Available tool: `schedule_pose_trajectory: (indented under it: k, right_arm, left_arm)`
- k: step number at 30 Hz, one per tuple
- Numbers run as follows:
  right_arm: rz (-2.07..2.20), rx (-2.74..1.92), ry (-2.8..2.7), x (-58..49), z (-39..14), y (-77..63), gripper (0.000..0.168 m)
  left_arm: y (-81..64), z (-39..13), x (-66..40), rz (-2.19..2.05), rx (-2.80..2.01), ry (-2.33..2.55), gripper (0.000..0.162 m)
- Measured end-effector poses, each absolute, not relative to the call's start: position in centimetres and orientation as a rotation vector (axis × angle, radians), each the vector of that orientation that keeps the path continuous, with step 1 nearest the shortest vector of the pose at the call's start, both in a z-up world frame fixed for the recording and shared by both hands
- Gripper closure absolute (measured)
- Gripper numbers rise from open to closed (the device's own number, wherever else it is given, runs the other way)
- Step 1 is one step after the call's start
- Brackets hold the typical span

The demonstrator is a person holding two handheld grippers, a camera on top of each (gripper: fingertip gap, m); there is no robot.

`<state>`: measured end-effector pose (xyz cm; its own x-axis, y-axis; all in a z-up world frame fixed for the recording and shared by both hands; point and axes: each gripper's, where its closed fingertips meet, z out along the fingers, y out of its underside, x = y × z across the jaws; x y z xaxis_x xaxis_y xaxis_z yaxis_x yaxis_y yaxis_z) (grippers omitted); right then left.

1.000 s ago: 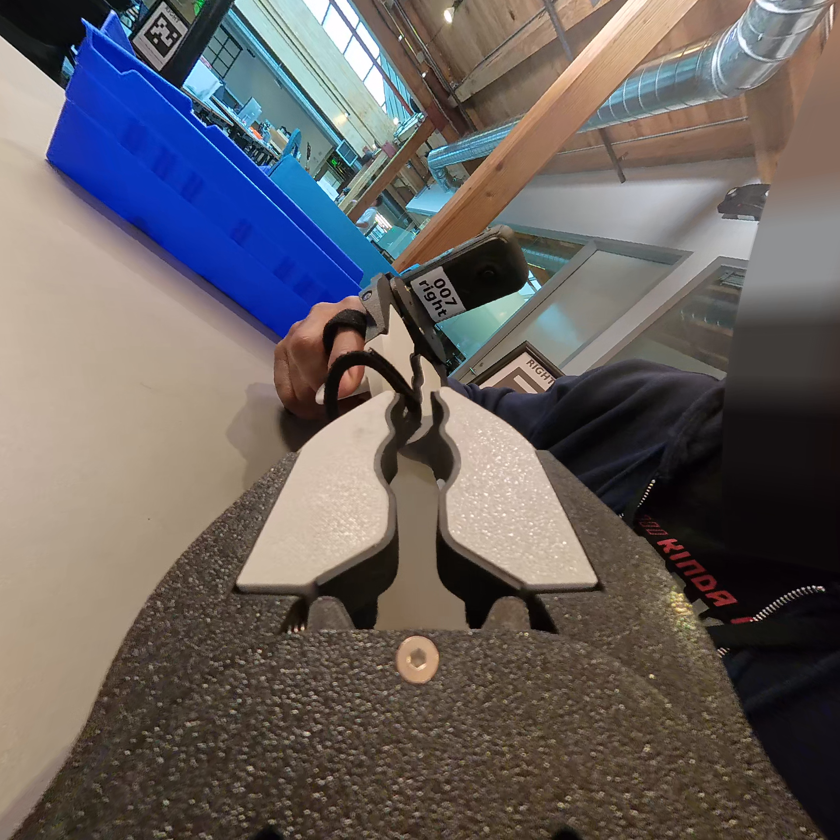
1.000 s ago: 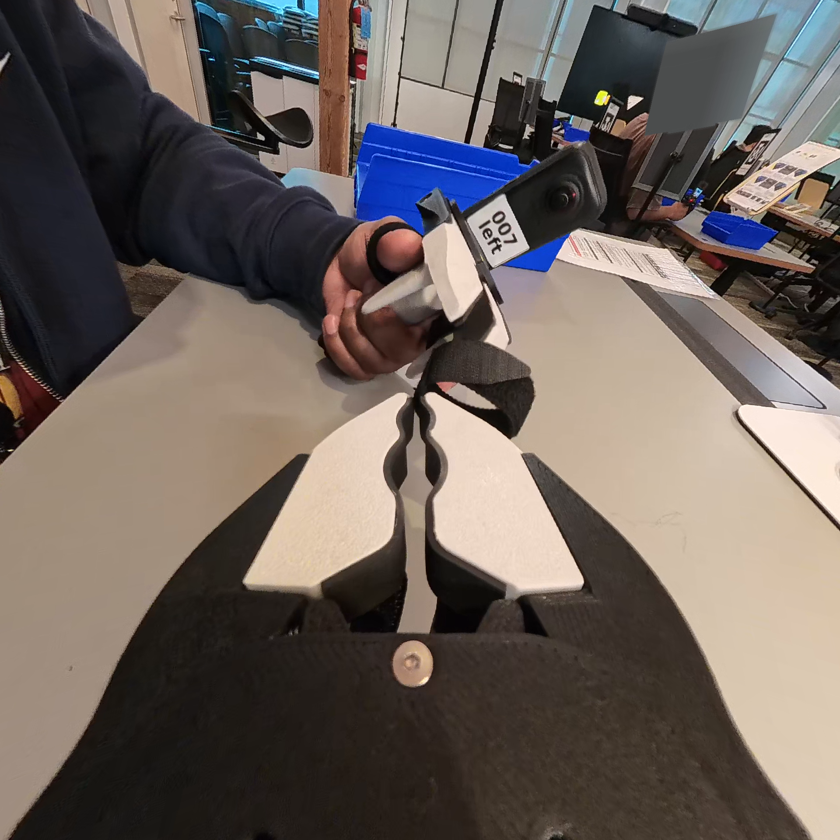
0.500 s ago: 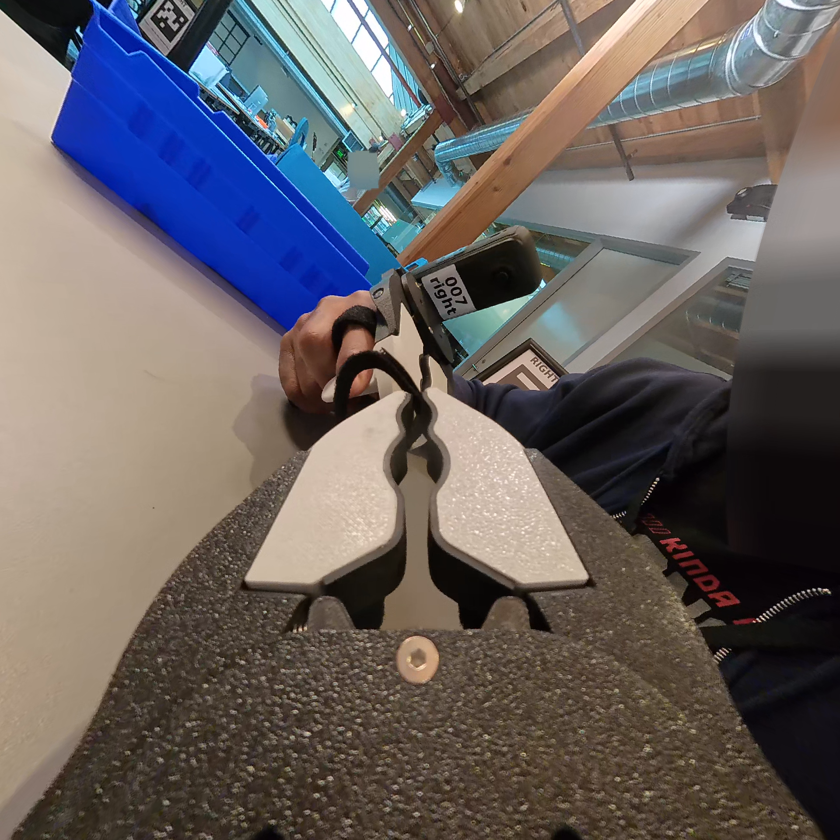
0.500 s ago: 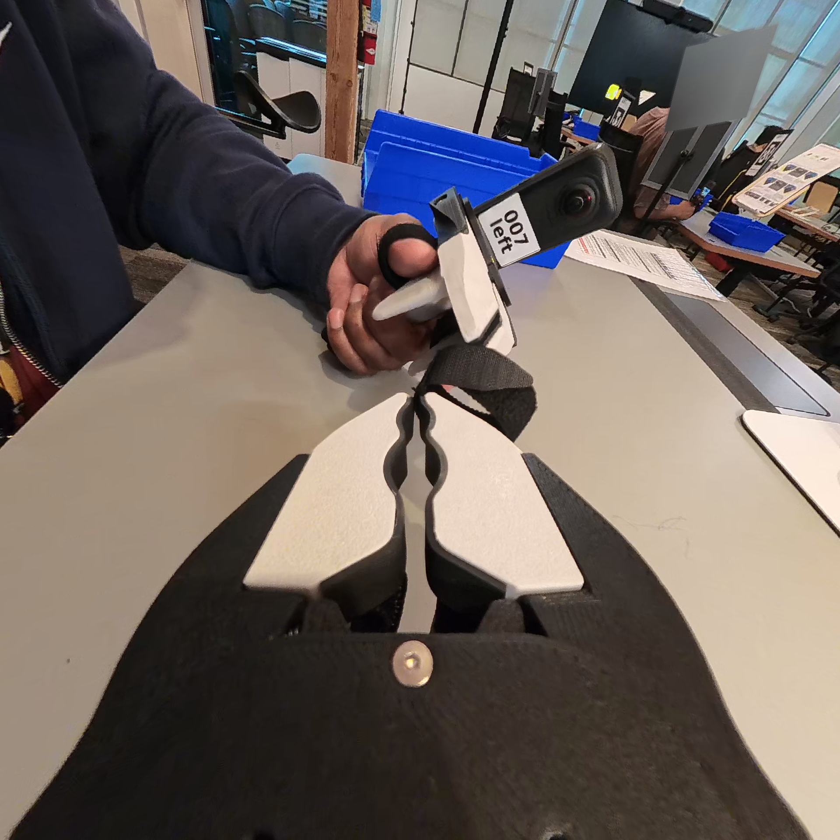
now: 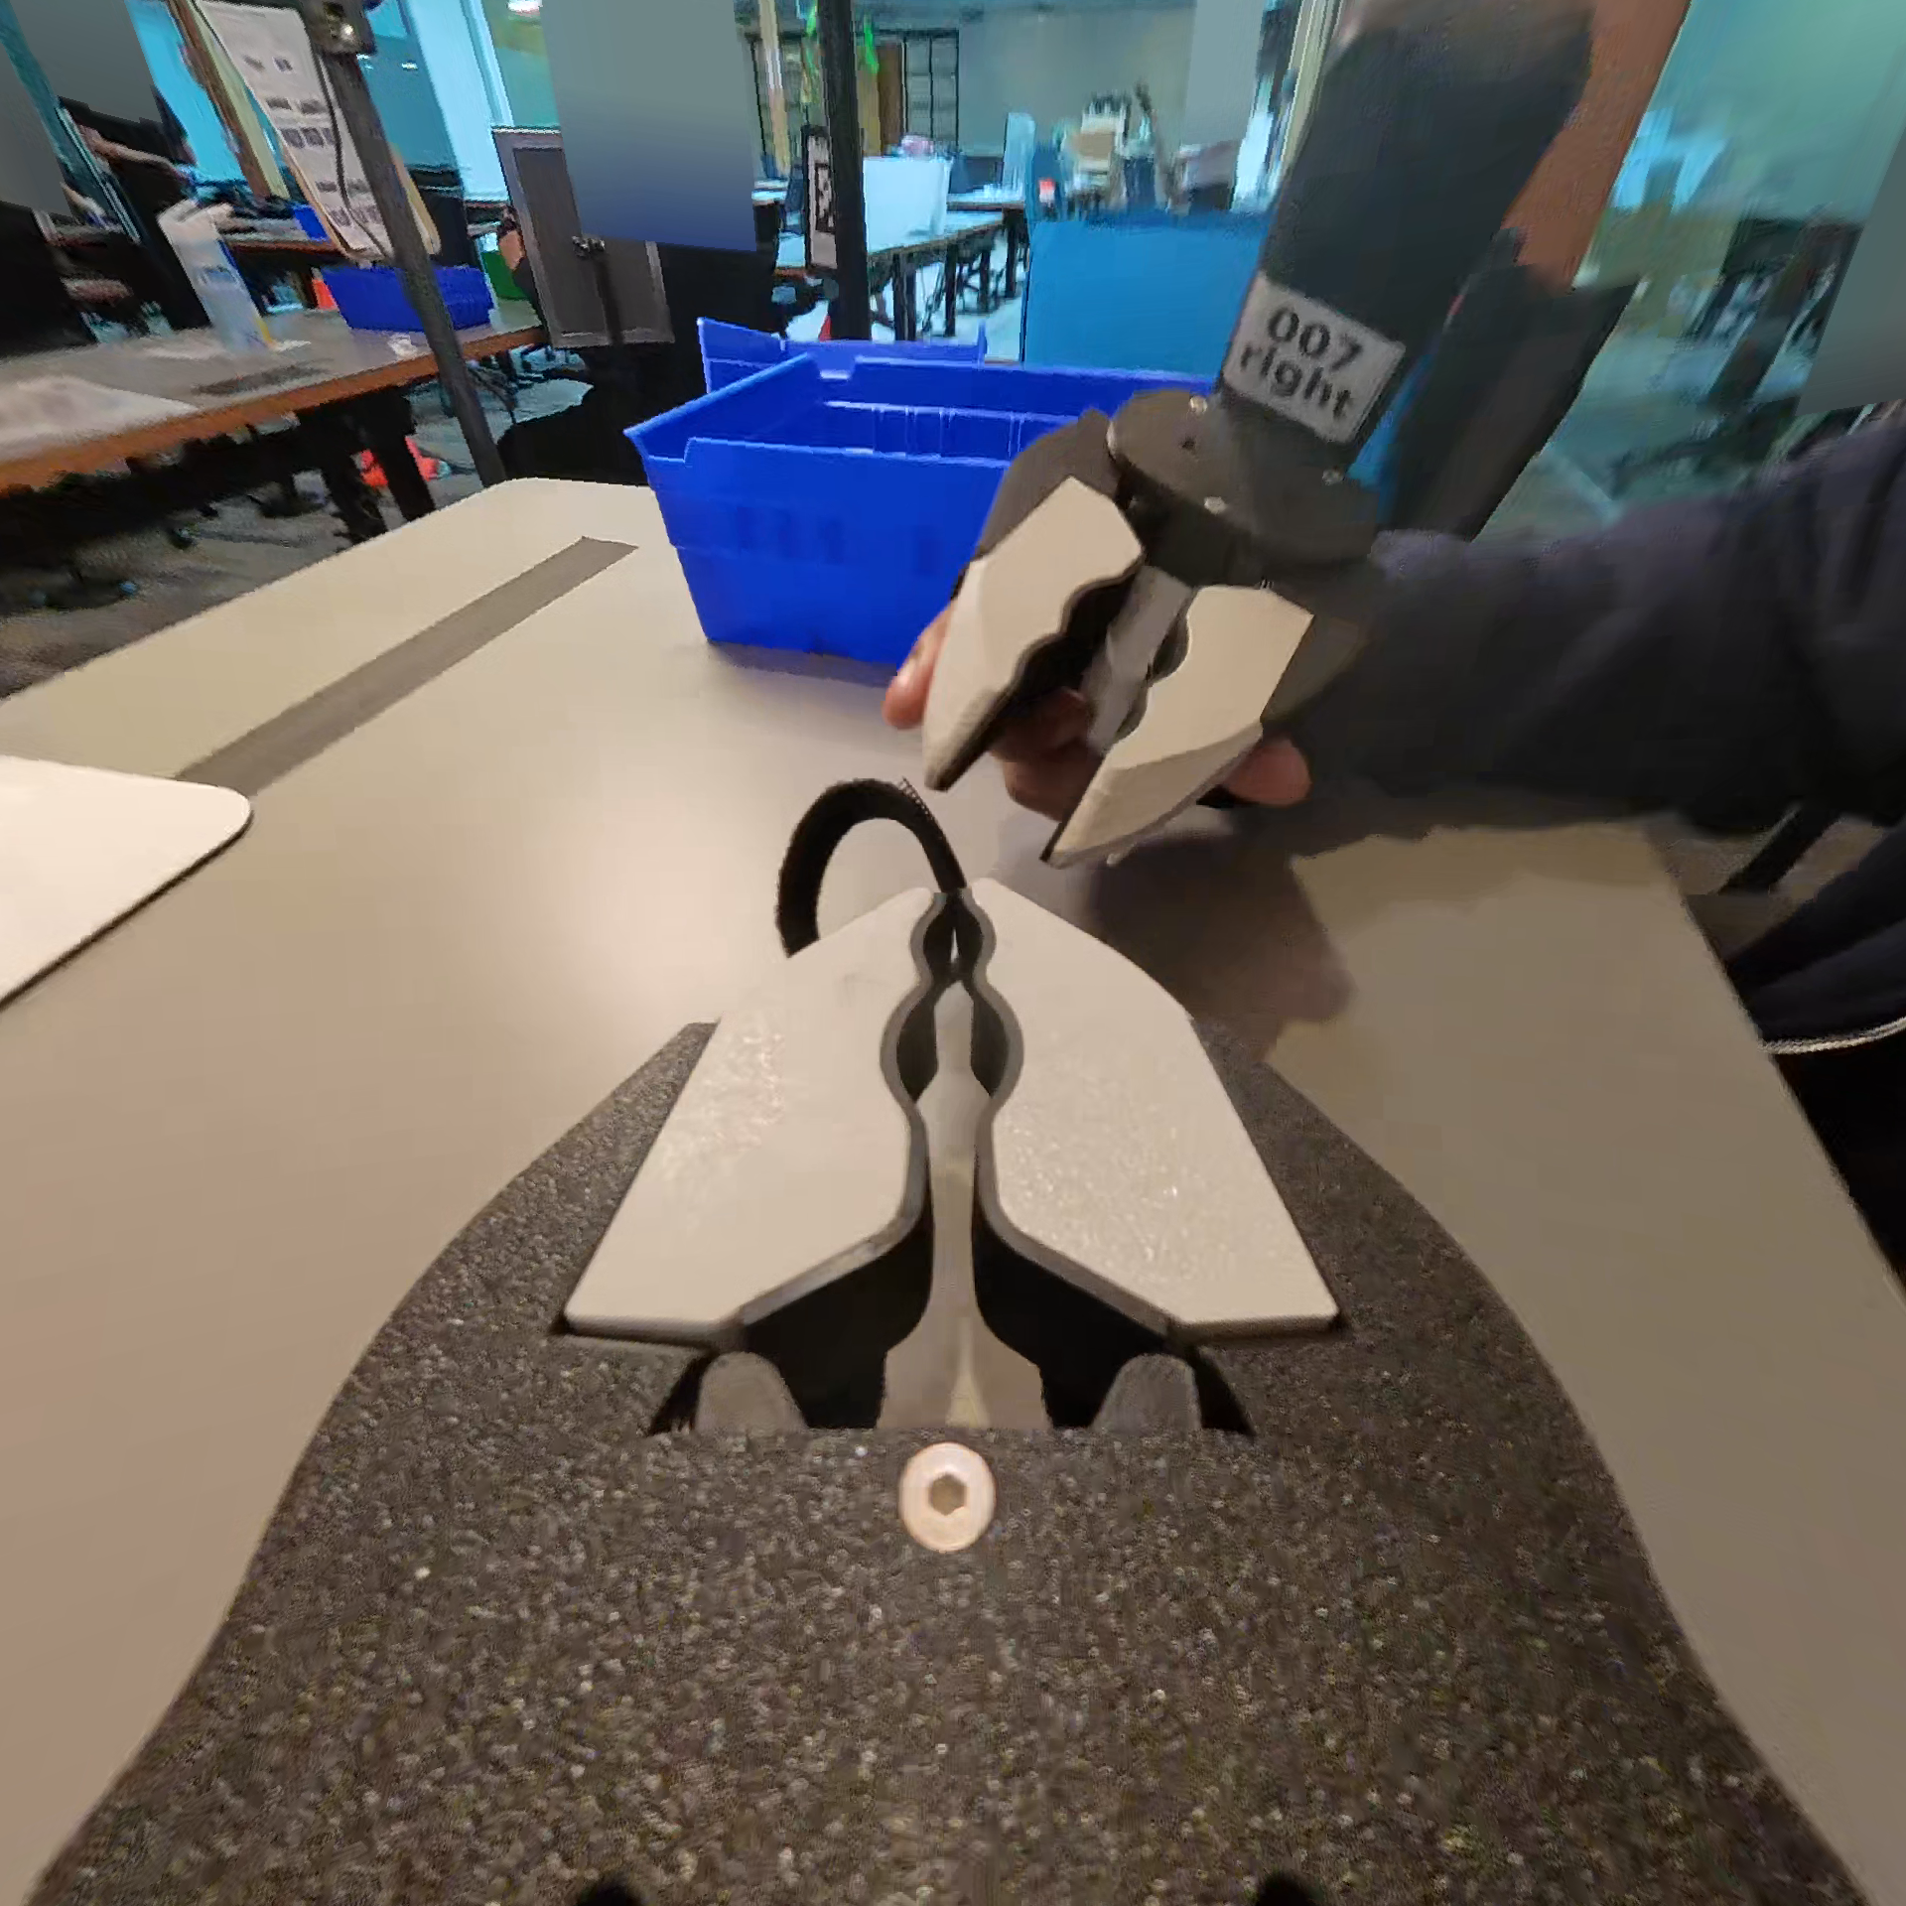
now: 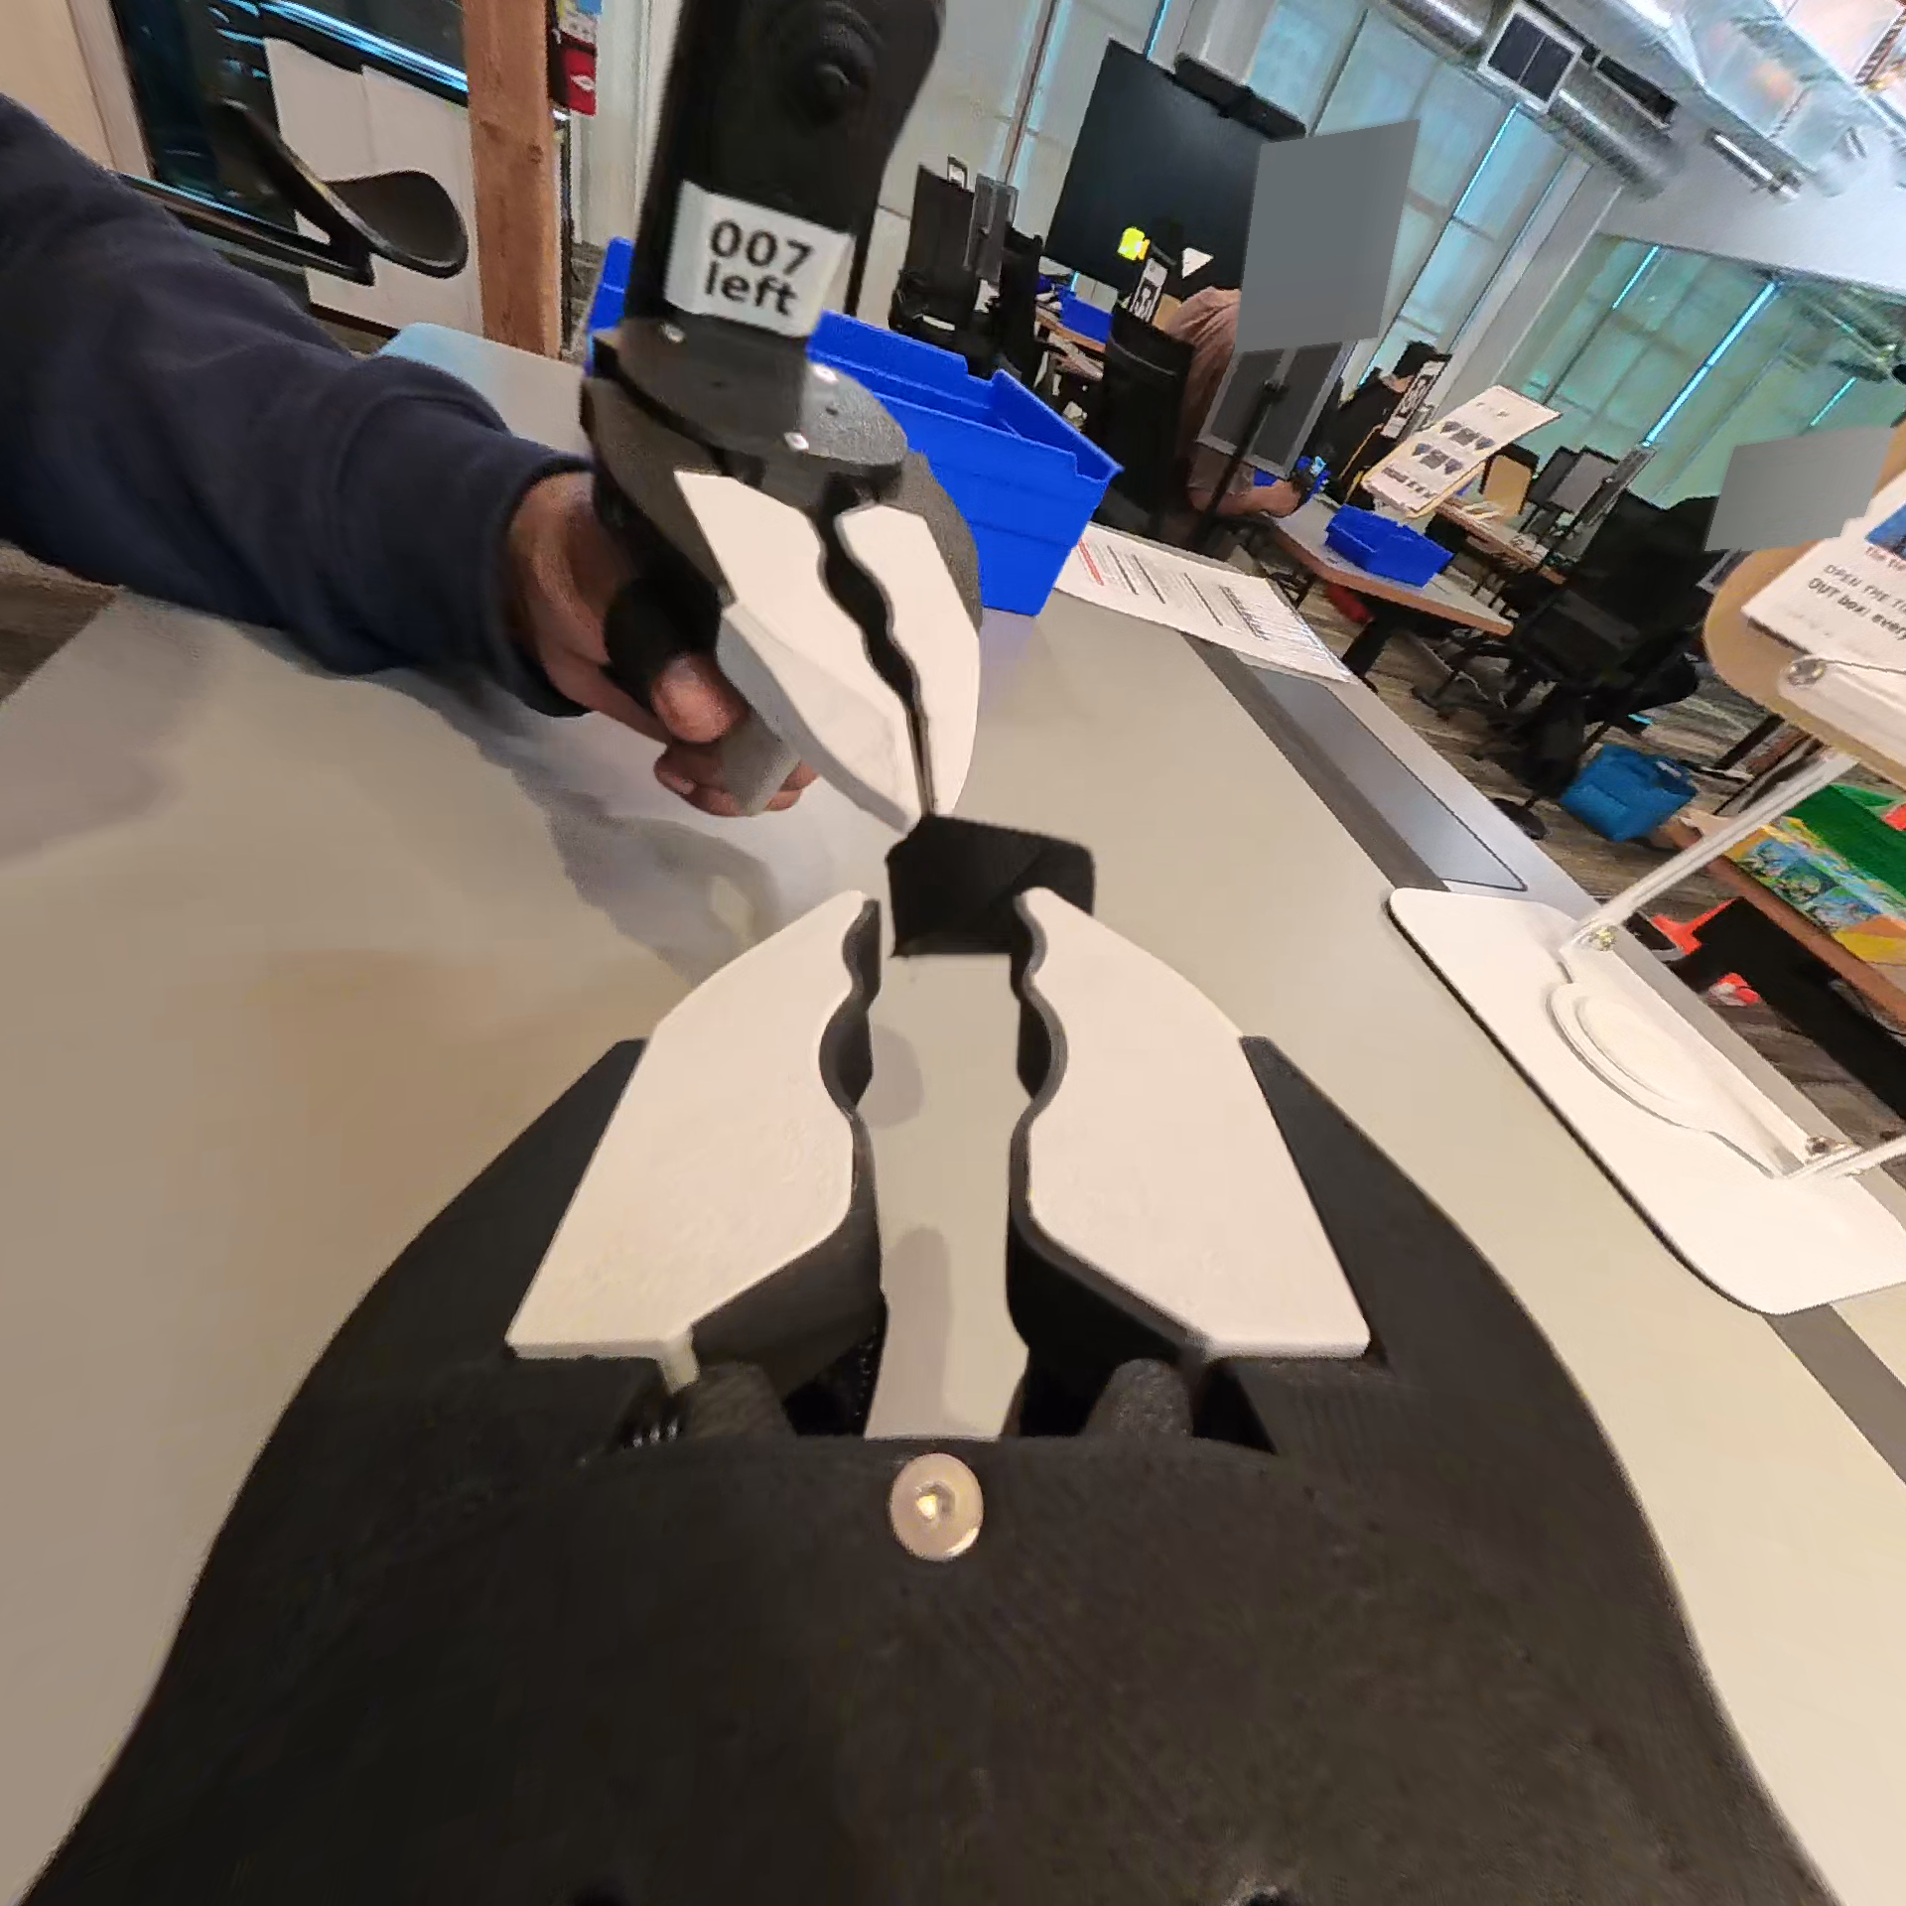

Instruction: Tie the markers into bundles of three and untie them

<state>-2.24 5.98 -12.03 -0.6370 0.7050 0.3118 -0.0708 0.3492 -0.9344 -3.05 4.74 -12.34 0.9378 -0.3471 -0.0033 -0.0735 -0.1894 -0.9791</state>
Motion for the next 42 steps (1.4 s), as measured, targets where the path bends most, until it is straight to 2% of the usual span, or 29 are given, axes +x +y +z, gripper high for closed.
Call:
schedule_pose_trajectory:
  k: [8,28,37,42]
  right_arm:
    - [1.256,-0.532,-1.891,-2.7,-12.8,5.7,0.138]
    - [1.168,-0.481,-1.878,-2.9,-13.2,5.7,0.153]
    - [1.112,-0.442,-1.887,-2.9,-13.5,5.5,0.157]
    - [1.014,-0.354,-1.898,-2.7,-14.0,5.0,0.157]
  left_arm:
    - [4.8,-13.3,-1.7,-0.201,-1.785,0.422,0.162]
    - [4.8,-13.8,-2.2,-0.264,-1.814,0.365,0.162]
    - [4.8,-14.0,-2.3,-0.493,-1.825,0.250,0.161]
    - [4.8,-14.3,-2.8,-0.788,-1.826,0.060,0.146]
